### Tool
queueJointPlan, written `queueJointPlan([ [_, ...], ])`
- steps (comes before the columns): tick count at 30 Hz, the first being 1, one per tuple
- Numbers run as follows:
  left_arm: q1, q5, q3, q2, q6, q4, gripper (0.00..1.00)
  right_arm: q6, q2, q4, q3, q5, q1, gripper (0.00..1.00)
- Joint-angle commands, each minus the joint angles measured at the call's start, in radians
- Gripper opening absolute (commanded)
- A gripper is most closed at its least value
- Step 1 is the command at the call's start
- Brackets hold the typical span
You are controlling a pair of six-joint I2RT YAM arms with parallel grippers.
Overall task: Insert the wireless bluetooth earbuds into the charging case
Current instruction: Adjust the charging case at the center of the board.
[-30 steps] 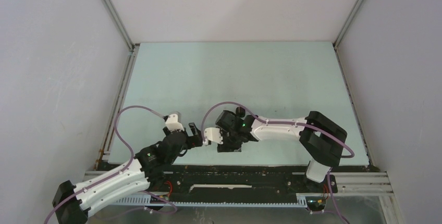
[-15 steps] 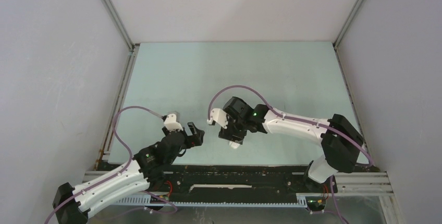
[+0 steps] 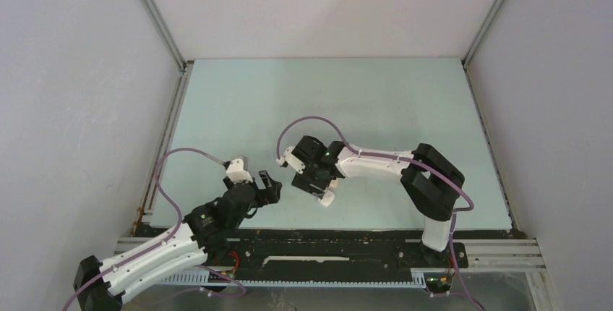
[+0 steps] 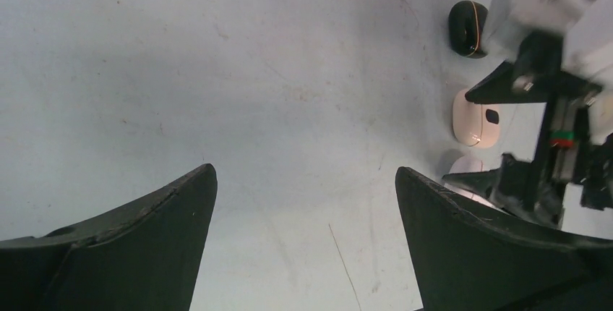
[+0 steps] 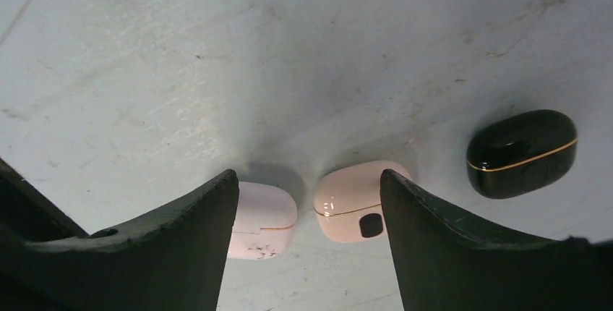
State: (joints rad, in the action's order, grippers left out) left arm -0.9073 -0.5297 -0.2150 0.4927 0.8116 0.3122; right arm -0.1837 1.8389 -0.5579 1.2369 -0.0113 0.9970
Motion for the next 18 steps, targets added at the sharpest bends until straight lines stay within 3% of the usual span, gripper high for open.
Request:
queueJointPlan([
  [1,0.004,-0.041,-0.024,-0.016,-0.002,0.006,0.99,-0.021,0.012,-0.014,-0.005,-0.09,0.028,0.75],
  [18,0.005,-0.022,0.01,0.011,-0.001,-0.062,0.99,-0.111,-0.168,-0.043,-0.205,-0.141,0.049,0.79],
])
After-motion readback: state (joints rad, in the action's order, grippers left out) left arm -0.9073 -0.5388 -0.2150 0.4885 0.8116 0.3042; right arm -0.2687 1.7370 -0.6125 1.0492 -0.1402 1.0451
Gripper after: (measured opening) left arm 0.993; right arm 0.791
